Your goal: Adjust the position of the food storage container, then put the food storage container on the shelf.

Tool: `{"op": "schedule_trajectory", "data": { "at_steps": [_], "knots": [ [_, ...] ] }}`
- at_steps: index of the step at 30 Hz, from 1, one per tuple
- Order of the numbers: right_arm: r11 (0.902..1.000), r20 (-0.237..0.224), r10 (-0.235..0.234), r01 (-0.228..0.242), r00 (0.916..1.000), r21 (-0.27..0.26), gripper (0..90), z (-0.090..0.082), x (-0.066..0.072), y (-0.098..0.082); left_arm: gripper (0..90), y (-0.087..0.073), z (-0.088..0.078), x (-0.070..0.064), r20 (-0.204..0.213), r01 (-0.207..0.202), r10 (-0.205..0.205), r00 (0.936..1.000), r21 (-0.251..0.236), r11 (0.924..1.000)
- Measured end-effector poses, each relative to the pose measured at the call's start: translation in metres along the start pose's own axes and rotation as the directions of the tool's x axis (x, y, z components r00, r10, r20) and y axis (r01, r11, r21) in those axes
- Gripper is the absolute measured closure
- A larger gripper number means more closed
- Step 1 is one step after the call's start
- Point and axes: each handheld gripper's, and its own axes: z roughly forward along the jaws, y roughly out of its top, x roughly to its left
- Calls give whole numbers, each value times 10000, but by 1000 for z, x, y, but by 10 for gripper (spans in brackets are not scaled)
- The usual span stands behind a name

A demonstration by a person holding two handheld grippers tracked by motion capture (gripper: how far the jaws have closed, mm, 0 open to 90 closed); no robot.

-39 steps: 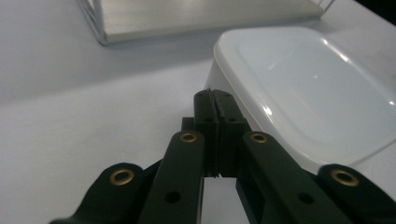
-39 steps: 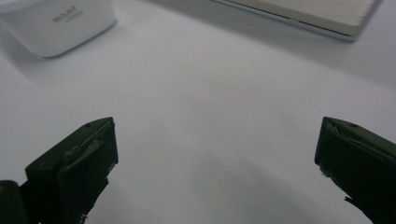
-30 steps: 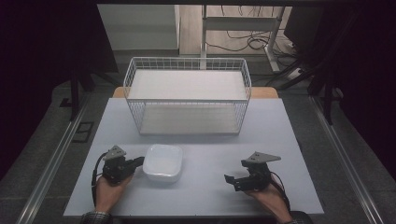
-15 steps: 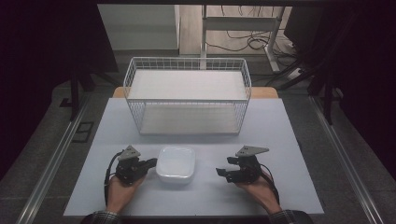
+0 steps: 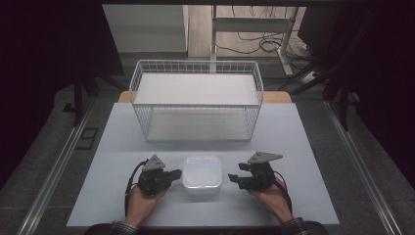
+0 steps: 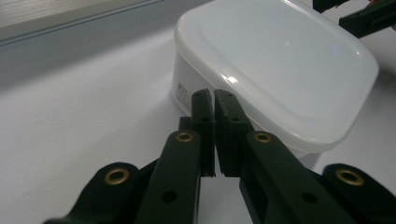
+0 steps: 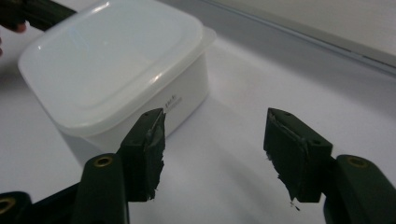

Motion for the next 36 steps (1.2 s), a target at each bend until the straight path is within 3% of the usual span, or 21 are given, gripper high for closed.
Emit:
{"op": "schedule_trajectory", "data": {
  "at_steps": [2,3,4,6,7,9,10,12,19,24,28,33,36],
  "knots": [
    [9997,86,-202,201,9998,99,331,0,1,-3,787,-1,-1,4,-175,41,-41,9998,17,10000],
    [9995,133,-272,270,9995,131,307,0,1,-3,727,-2,-2,6,-308,81,-80,9995,56,10000],
    [9992,208,-385,383,9990,118,263,0,1,-5,596,-4,-6,11,-555,77,-70,9984,127,9999],
    [9988,288,-469,464,9985,174,217,0,2,-7,486,-5,-7,13,-616,156,-148,9980,119,9998],
    [9988,288,-469,464,9985,174,217,0,2,-7,486,-5,-9,16,-538,237,-231,9983,105,9997],
    [9986,316,-486,479,9983,217,179,1,1,-9,365,-7,-11,20,-321,456,-455,9984,27,9990],
    [9990,298,-405,399,9987,197,142,1,0,-10,266,-9,-13,21,-111,468,-470,9988,-180,9987],
    [9993,248,-339,335,9991,193,109,1,0,-11,180,-9,-14,21,-72,363,-366,9993,-295,9989],
    [9998,-135,-198,199,9997,14,51,1,2,-10,120,-11,-15,17,-120,-240,234,9997,-552,9982],
    [9998,-494,19,-30,9988,-221,41,0,5,-5,102,-10,-19,18,604,-7,59,9982,-852,9964],
    [9997,-906,150,-165,9958,-159,48,0,8,0,81,-8,-19,16,551,-251,298,9980,-836,9962],
    [9996,-1223,179,-203,9923,-190,53,4,15,10,80,2,-19,11,1079,-41,136,9941,-876,9961],
    [9996,-1399,258,-275,9898,-98,34,7,18,16,80,4,-18,9,1172,-101,198,9929,-826,9965]
  ]
}}
